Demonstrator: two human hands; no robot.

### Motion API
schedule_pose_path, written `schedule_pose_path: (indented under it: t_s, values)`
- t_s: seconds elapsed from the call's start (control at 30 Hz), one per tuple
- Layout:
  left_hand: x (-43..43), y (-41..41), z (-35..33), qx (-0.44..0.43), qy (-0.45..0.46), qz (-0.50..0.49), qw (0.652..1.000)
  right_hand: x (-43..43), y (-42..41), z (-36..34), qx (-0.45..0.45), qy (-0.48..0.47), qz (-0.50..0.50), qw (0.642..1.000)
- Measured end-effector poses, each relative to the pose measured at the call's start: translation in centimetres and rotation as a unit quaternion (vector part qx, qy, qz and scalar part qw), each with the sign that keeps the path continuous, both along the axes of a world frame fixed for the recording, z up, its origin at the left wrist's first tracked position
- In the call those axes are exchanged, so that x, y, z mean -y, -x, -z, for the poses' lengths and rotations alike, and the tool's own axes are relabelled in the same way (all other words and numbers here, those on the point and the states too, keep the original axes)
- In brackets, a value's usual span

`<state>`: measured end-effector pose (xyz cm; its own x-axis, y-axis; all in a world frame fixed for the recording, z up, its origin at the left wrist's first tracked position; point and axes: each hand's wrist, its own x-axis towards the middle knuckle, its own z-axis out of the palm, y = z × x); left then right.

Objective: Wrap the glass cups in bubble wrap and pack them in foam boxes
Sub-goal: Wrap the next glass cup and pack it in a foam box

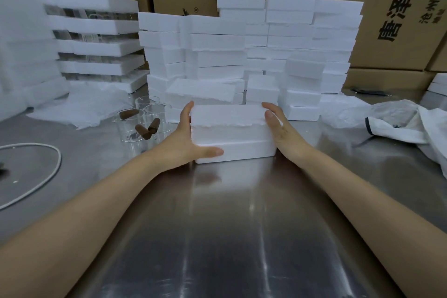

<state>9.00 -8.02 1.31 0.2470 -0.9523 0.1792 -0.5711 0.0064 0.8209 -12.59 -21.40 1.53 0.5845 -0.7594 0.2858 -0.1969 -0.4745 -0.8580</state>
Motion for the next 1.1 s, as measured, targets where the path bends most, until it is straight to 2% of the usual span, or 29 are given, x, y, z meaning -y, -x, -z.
schedule_pose_path:
  t_s: [0.07, 0.23, 0.43, 0.53, 0.73, 0.83, 1.1]
  values:
    - [0.0, -0.4, 0.1, 0.029, -0.008, 0.012, 0.999, 0.1, 0.2, -0.1, -0.006, 0.008, 0.004, 1.000]
    - [0.2, -0.8, 0.2, 0.030, 0.006, 0.012, 0.999, 0.3, 0.3, 0.0, -0.008, 0.016, 0.006, 1.000]
    - [0.4, -0.9, 0.2, -0.011, 0.017, 0.018, 1.000, 0.7, 0.2, 0.2, -0.011, 0.007, 0.003, 1.000]
    - [0.5, -1.1, 0.1, -0.063, 0.020, 0.026, 0.997, 1.1, 0.1, 0.2, 0.008, -0.038, -0.015, 0.999]
    - [0.4, -1.5, -0.2, -0.076, -0.003, 0.035, 0.996, 1.4, 0.7, -0.4, -0.014, -0.085, -0.058, 0.995]
    - [0.2, -1.4, -0.5, -0.078, -0.010, 0.044, 0.996, 1.9, 2.0, -0.3, -0.041, -0.059, -0.102, 0.992]
    - [0.1, -1.4, -0.4, -0.068, -0.014, 0.034, 0.997, 2.5, 3.3, -0.3, -0.071, -0.024, -0.125, 0.989]
